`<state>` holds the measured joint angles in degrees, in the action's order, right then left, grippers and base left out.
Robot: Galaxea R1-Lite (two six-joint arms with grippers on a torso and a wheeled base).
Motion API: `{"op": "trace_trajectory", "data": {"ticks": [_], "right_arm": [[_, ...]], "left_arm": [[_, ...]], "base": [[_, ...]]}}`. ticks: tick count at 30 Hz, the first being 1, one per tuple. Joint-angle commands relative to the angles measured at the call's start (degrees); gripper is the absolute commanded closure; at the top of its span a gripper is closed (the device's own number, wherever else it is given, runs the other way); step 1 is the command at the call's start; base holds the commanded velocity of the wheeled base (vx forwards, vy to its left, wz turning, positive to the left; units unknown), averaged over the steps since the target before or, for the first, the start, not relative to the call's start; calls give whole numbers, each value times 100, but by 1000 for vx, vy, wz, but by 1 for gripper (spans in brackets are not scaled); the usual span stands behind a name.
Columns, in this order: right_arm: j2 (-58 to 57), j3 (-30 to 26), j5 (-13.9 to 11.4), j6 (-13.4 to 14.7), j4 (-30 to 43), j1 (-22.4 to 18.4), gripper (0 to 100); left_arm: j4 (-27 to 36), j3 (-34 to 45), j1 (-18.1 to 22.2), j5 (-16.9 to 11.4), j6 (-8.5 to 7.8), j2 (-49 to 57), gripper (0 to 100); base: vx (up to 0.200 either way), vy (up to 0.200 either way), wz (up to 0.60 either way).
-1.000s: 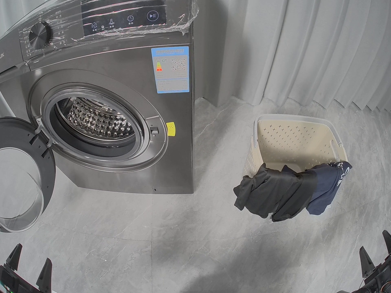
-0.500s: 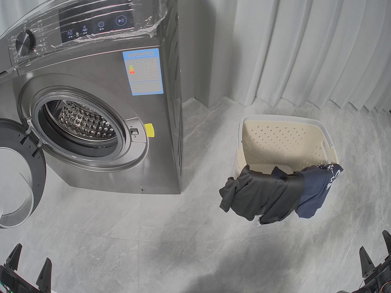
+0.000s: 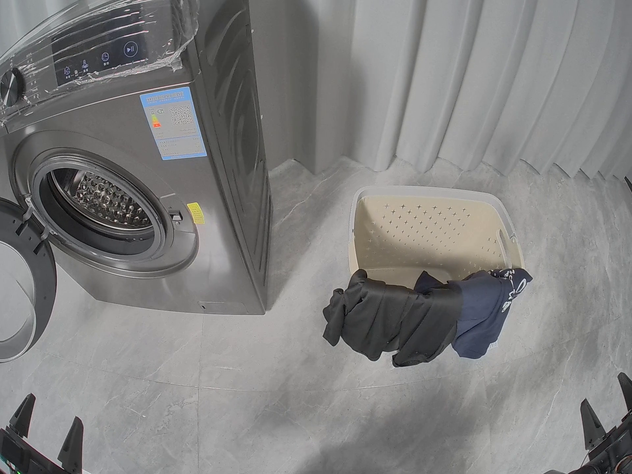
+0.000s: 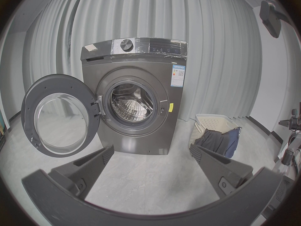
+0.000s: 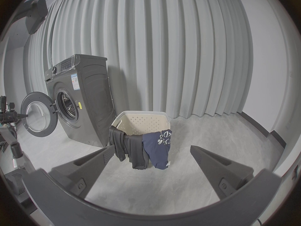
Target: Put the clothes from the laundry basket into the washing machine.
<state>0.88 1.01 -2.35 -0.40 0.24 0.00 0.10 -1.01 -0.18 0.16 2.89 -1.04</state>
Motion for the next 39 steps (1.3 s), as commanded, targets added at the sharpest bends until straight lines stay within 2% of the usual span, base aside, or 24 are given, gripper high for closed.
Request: {"op": "trace_trajectory", "data": {"ticks": [1, 12, 25, 39], "right_arm": [[-70, -101, -2, -4, 2, 0, 0], [-70, -101, -2, -4, 2, 0, 0], [-70, -101, -2, -4, 2, 0, 0], [-70, -101, -2, -4, 2, 0, 0]], "left_arm": [[-1, 101, 1, 2, 1, 86, 0], [-1, 101, 1, 2, 1, 86, 0], [-1, 101, 1, 2, 1, 86, 0], [-1, 101, 1, 2, 10, 86, 0]], "base": [[0, -200, 0], [0, -200, 0], [0, 0, 0], [0, -200, 0]]}}
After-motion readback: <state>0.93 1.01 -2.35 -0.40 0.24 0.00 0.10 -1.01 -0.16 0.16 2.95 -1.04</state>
